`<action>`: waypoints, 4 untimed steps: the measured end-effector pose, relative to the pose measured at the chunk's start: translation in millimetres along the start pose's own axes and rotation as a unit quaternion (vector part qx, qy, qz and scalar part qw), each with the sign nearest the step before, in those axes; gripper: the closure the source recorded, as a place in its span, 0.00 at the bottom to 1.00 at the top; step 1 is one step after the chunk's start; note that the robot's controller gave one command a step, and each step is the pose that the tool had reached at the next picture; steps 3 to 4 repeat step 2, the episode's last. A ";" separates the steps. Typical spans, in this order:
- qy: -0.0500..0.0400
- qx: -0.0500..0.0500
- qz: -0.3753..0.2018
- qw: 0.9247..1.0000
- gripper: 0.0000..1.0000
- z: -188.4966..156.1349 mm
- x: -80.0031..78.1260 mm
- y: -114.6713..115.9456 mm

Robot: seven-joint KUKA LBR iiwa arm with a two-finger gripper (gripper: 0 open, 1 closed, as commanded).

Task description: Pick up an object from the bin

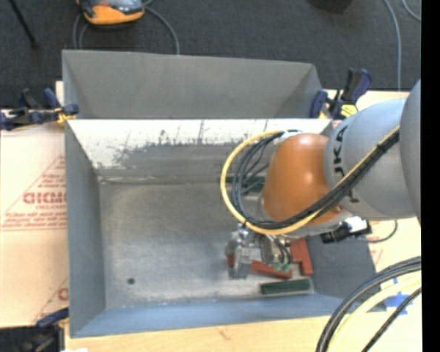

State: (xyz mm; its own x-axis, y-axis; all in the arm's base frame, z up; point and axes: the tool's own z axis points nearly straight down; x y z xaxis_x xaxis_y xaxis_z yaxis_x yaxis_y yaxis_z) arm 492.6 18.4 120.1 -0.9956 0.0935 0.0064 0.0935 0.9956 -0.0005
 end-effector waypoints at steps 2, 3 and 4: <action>-0.004 0.001 -0.101 0.995 1.00 -117.5 -22.9 -6.8; -0.004 0.001 -0.101 0.995 1.00 -117.5 -22.9 -6.8; -0.004 0.001 -0.101 0.995 1.00 -117.5 -22.9 -6.8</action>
Offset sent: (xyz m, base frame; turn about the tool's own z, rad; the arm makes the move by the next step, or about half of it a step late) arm 0.0457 0.0069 0.1557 -0.3507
